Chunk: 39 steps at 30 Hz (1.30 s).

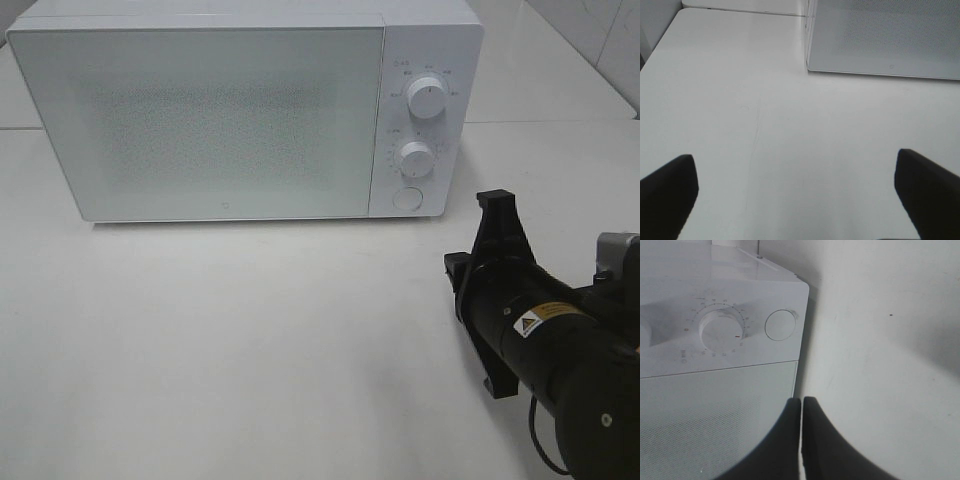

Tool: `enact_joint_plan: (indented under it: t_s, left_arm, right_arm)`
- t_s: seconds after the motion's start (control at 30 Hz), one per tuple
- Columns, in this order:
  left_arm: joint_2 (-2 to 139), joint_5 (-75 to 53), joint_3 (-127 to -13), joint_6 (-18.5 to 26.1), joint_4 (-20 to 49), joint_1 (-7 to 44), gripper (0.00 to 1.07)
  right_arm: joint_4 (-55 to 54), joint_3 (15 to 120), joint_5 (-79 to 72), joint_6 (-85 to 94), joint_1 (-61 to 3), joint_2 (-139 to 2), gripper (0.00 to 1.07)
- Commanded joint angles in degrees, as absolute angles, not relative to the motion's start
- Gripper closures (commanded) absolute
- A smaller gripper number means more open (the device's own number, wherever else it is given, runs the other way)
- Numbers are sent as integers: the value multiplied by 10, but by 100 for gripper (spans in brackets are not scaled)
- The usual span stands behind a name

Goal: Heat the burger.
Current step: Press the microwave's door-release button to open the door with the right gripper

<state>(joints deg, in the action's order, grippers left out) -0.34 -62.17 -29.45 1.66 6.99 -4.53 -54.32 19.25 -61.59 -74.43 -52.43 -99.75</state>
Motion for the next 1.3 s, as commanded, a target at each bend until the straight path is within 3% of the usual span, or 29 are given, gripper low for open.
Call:
enact_joint_plan:
  t_s: [0.03,0.27,0.73,1.3]
  left_arm:
    - [-15,-613,-295,17,75,-43,6]
    - [-15,-613,-295,17,75,-43,6]
    - [-15,-613,-295,17,75,-43,6]
    - [-15,-613,-295,17,75,-43,6]
  right_arm:
    - [-539,210,-620,-748,-523,-1019,107]
    - [-536,246,-619,-756,-515,-1056,107]
    - [-421,346,-557,-756,-395,-1113,107]
    - [-400,425,-528,-756,-330,-1160,107]
